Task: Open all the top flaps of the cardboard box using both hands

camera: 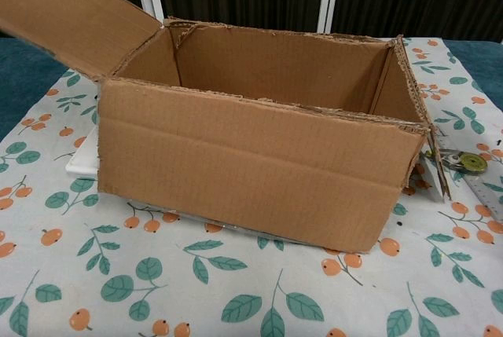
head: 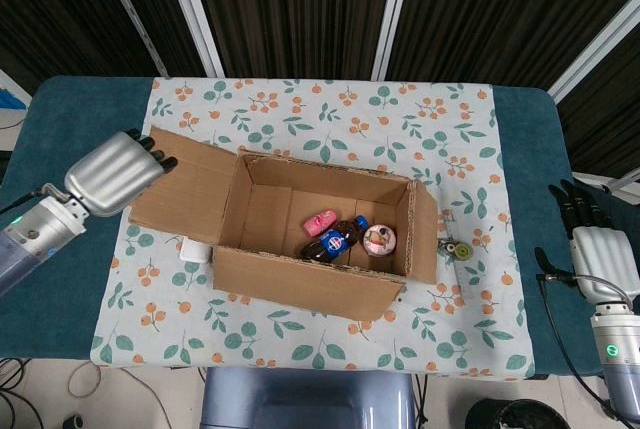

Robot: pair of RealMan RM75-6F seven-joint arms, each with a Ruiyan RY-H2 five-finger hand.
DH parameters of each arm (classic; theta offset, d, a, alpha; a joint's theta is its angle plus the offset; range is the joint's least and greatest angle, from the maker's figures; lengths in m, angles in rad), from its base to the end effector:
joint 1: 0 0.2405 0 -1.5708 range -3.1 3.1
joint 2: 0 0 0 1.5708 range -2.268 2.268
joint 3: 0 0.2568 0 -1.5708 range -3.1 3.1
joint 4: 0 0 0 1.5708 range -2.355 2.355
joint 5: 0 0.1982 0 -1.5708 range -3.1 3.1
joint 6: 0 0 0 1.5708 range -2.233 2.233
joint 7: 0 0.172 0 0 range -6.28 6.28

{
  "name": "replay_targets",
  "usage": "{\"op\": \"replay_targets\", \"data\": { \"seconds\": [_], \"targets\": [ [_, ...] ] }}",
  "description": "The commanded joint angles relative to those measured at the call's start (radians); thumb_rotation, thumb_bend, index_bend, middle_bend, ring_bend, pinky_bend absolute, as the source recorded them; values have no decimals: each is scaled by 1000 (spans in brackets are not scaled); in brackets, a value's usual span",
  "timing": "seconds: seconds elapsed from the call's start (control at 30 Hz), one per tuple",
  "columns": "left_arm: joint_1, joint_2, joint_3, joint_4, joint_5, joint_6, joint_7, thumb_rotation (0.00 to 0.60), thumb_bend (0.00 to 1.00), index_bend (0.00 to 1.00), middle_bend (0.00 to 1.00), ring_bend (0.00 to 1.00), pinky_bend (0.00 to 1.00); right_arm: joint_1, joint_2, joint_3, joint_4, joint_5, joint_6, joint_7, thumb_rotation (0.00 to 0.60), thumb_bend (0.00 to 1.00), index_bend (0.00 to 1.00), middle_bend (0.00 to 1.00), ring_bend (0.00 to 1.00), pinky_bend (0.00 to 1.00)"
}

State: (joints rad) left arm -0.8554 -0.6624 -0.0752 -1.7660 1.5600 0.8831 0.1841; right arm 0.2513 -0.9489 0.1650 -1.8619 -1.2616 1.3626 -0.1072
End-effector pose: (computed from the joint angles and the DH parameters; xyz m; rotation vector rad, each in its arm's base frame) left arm -0.1135 0.3672 0.2181 -2.0763 -0.1521 -0.6229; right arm -0.2569 -0.2697 0.2097 1.3367 -0.9118 0.9260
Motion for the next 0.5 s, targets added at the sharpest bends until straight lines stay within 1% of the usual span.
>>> {"op": "replay_targets", "data": {
  "seconds": [0.03, 0.07, 0.13, 0.17, 0.2, 0.23, 0.27, 0.3, 0.33, 0.4, 0.5],
  "targets": [
    [103, 26, 31, 2, -11, 106, -22, 600, 758, 387, 505, 390, 485, 0, -1, -3, -4, -9, 1, -13, 600, 413, 0, 0, 0, 206],
    [143, 21, 37, 2, -28, 152, -25, 600, 671, 363, 453, 350, 455, 0, -2, -3, -5, -12, 2, -18, 600, 414, 0, 0, 0, 206],
    [226, -4, 47, 0, -67, 251, -23, 600, 503, 292, 322, 248, 363, -1, -3, -5, -7, -11, -1, -24, 600, 414, 0, 0, 0, 207],
    [253, -15, 50, -5, -82, 280, -23, 600, 422, 239, 247, 186, 301, -1, -3, -6, -8, -9, -2, -25, 600, 414, 0, 0, 0, 207],
    [296, -34, 57, -15, -110, 323, -26, 600, 311, 152, 139, 100, 214, -2, -3, -7, -10, -7, -5, -27, 600, 414, 0, 0, 0, 207],
    [340, -55, 65, -28, -140, 364, -27, 600, 232, 83, 69, 44, 160, -3, -2, -10, -12, -5, -8, -31, 600, 413, 0, 0, 0, 207],
    [376, -75, 72, -43, -164, 397, -21, 600, 175, 33, 21, 8, 123, -5, -1, -13, -14, -6, -10, -35, 600, 411, 0, 0, 0, 207],
    [406, -93, 80, -58, -182, 422, -16, 600, 136, 7, 1, 0, 107, -7, -1, -17, -15, -8, -10, -40, 600, 397, 0, 0, 0, 207],
    [432, -108, 86, -69, -198, 444, -16, 600, 120, 1, 0, 0, 100, -10, 0, -23, -15, -10, -11, -45, 600, 380, 0, 0, 0, 207],
    [496, -162, 99, -82, -216, 512, -12, 600, 93, 0, 0, 0, 83, -21, 3, -39, -15, -16, -11, -57, 600, 311, 0, 0, 0, 207],
    [574, -249, 115, -51, -206, 600, -13, 600, 66, 0, 0, 0, 56, -45, 3, -64, -5, -29, 2, -73, 600, 253, 0, 0, 0, 207]
  ]
}}
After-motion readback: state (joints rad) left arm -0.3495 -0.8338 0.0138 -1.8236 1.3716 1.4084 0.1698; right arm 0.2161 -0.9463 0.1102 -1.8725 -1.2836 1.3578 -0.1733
